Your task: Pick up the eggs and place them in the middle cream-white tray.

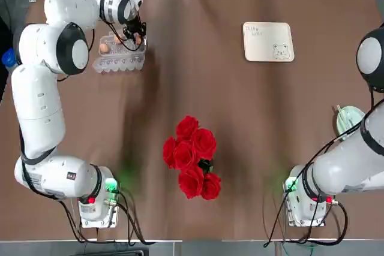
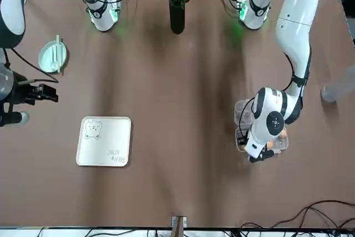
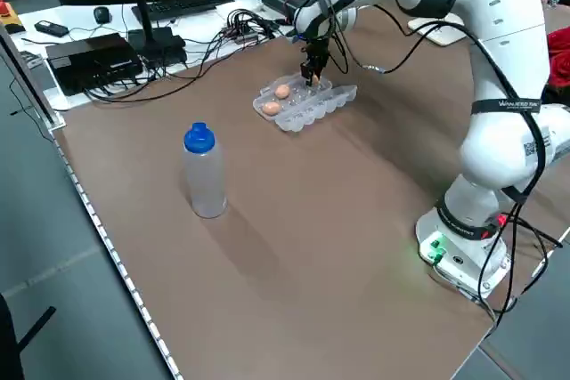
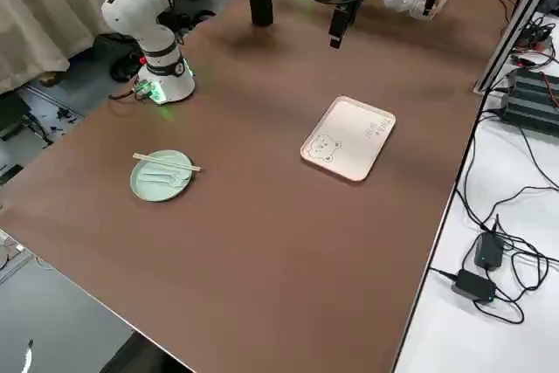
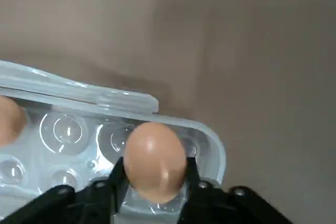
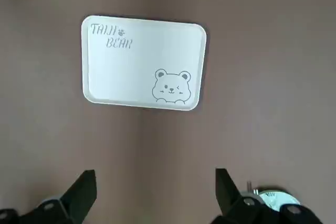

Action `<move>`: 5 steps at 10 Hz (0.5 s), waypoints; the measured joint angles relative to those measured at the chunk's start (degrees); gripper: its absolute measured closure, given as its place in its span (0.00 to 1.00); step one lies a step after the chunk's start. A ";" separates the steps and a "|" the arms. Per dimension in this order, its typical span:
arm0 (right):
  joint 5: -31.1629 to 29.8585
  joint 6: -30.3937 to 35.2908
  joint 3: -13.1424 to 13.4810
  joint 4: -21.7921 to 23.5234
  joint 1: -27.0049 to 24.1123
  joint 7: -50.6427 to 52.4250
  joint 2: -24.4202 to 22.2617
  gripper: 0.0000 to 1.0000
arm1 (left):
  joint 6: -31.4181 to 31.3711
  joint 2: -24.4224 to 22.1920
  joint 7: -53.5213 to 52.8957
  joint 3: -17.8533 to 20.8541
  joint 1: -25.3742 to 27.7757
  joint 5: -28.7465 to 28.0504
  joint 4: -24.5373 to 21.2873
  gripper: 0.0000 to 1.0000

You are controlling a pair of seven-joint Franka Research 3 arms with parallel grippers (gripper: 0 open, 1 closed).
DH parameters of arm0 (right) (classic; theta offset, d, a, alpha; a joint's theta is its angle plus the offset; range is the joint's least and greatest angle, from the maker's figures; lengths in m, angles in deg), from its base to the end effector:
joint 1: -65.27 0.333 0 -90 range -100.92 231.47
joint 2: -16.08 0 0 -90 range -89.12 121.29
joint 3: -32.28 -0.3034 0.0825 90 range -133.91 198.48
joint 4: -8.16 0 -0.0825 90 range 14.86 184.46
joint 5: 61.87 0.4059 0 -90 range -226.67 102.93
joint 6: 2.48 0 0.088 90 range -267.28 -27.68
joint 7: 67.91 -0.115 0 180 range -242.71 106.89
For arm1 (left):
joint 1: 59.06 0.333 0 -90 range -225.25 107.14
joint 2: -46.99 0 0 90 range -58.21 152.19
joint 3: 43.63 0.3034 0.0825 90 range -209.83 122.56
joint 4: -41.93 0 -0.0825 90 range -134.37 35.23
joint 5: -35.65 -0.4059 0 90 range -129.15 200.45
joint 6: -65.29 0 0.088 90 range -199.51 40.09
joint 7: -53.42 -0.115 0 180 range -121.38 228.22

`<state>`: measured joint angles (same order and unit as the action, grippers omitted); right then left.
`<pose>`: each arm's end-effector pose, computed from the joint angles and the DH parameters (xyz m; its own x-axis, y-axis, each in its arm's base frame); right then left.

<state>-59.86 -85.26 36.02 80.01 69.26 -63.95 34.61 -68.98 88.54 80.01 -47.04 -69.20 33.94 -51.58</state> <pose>0.6529 0.0139 0.5490 0.9884 0.0784 -0.1303 0.0760 -0.9968 -0.0234 0.6763 -0.1587 0.1608 0.9755 0.2194 -0.0192 0.2196 -0.9755 0.0109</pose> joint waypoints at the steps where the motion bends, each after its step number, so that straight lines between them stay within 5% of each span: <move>1: 0.00 0.01 0.00 0.00 0.05 0.00 0.00 0.00 | -0.17 -0.13 1.06 0.00 0.00 0.00 0.39 0.53; 5: 0.00 0.02 0.00 0.00 0.11 0.00 0.00 0.00 | 5.12 -5.19 8.61 -2.03 -0.74 0.02 4.32 0.53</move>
<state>-59.86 -85.24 36.02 80.00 69.36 -63.95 34.61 -63.86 83.35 88.61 -49.07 -69.94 33.96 -47.26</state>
